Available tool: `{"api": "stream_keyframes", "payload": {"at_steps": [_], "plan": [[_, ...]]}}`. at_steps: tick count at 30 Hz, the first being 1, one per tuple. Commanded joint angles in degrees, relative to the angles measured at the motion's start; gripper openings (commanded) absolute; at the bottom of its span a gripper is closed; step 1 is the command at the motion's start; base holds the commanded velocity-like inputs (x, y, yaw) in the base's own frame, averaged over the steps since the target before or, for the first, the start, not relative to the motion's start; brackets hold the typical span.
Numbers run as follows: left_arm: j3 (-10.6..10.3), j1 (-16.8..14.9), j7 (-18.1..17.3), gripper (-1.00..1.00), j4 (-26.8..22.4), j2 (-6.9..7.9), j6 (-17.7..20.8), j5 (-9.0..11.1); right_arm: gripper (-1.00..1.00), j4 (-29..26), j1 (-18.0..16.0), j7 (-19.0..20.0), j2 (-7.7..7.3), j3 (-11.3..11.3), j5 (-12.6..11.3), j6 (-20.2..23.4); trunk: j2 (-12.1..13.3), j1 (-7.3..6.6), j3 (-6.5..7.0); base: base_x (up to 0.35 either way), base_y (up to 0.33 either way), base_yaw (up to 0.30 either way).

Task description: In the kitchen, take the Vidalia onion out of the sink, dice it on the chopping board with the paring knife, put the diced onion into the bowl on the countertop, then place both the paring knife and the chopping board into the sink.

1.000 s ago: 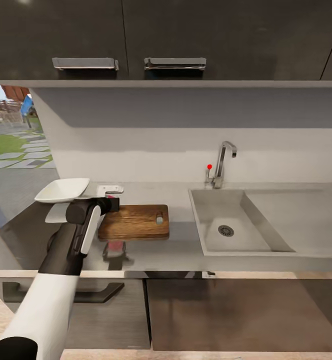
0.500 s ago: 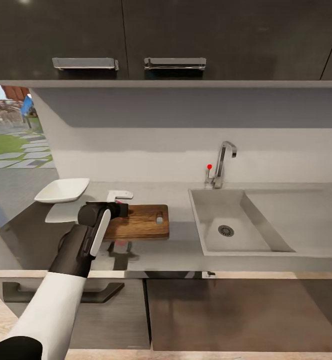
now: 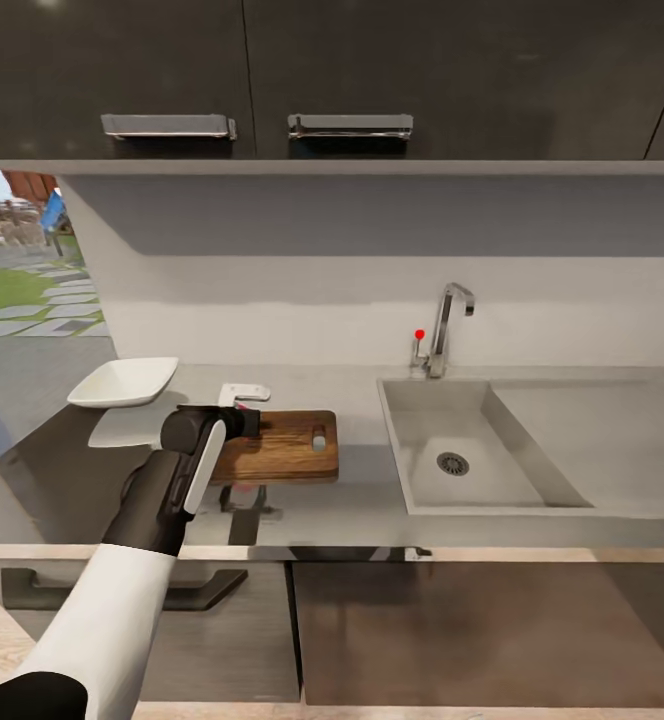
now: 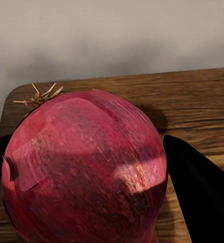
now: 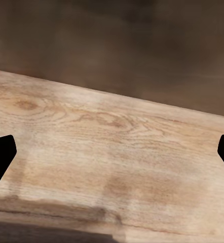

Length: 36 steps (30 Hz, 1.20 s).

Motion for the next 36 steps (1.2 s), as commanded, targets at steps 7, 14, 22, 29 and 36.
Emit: {"api": "stream_keyframes", "payload": {"at_steps": [7,14,22,29,36], "plan": [[-0.1,0.0,0.5,-1.0,0.9,0.0,0.2,0.4,1.0,0.1,0.0,-0.2,0.02,-0.5,0.6,-0.2,0.0,0.0,-0.06,0.006,0.0,0.0],[-0.1,0.0,0.5,-1.0,2.1,0.0,0.2,0.5,1.0,0.1,0.0,-0.2,0.02,-0.5,0.6,-0.2,0.0,0.0,-0.06,0.0,0.0,0.0],[-0.5,0.0,0.4,-1.0,3.7,-0.1,0.2,0.5,1.0,0.1,0.0,-0.2,0.02,-0.5,0.6,-0.2,0.0,0.0,-0.06,0.0,0.0,0.0],[-1.3,0.0,0.4,-1.0,4.0,-0.81,0.2,0.5,1.0,0.1,0.0,-0.2,0.02,-0.5,0.6,-0.2,0.0,0.0,-0.06,0.0,0.0,0.0],[-2.3,0.0,0.4,-1.0,4.0,-1.35,0.2,0.5,1.0,0.1,0.0,-0.2,0.02,-0.5,0.6,-0.2,0.0,0.0,-0.06,0.0,0.0,0.0]]}}
